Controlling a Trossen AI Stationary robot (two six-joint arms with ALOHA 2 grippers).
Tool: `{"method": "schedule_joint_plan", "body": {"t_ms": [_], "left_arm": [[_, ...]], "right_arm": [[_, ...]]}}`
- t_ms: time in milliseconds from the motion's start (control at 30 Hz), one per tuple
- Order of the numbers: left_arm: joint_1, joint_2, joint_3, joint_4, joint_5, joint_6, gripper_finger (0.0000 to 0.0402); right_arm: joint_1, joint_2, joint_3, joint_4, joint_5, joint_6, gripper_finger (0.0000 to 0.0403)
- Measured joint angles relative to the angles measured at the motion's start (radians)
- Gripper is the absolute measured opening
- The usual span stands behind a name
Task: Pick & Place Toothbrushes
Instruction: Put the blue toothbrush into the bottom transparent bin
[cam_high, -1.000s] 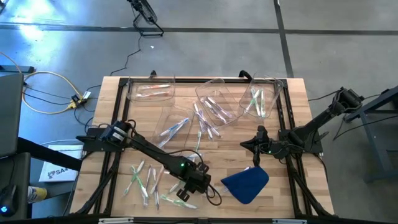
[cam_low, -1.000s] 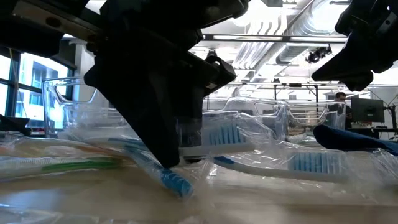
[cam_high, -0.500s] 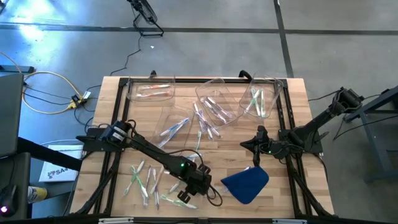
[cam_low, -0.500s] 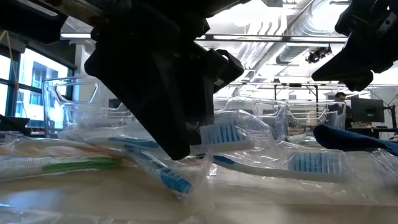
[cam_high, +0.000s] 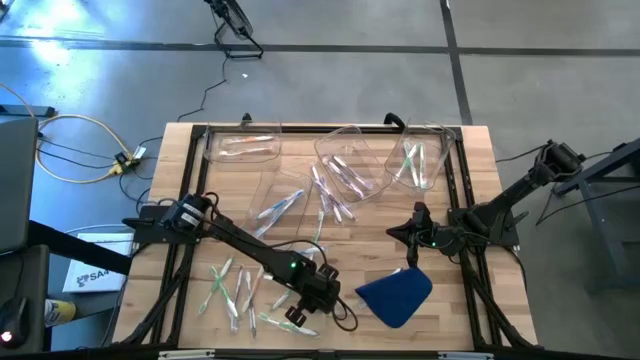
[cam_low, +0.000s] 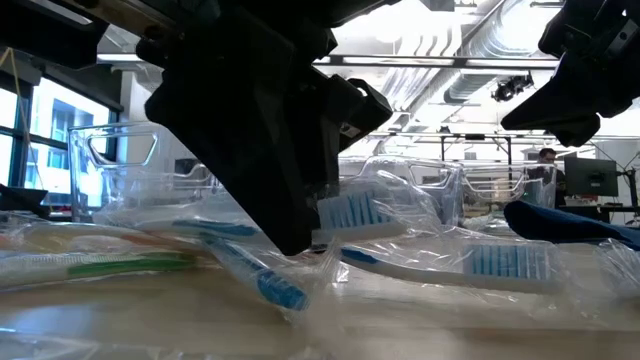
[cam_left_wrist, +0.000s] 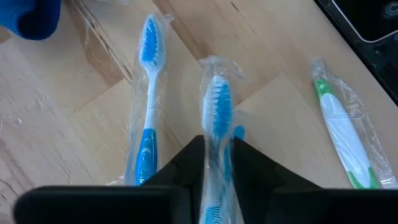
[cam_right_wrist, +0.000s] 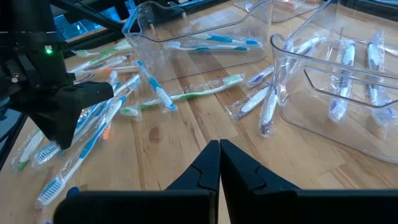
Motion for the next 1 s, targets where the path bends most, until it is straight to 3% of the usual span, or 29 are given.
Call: {"method": "schedule_joint_plan", "body": {"t_ms": [233, 533, 833, 1000], "left_arm": [[0.0, 0.0, 0.0, 0.0, 0.0, 0.0, 0.0011], [0.0, 0.0, 0.064, -0.062, -0.013, 0.034, 0.001], [0.023, -0.001, 0.26, -0.367, -0.209, 0.143, 0.0008], [0.073, -0.001, 0.393, -0.535, -0.238, 0.102, 0.0008]], "right_arm": [[0.0, 0.0, 0.0, 0.0, 0.0, -0.003, 0.0003], [0.0, 0.0, 0.0, 0.0, 0.0, -0.003, 0.0003], [0.0, 0.0, 0.0, 0.0, 0.0, -0.002, 0.0003], [0.0, 0.0, 0.0, 0.0, -0.004, -0.002, 0.0003]]}}
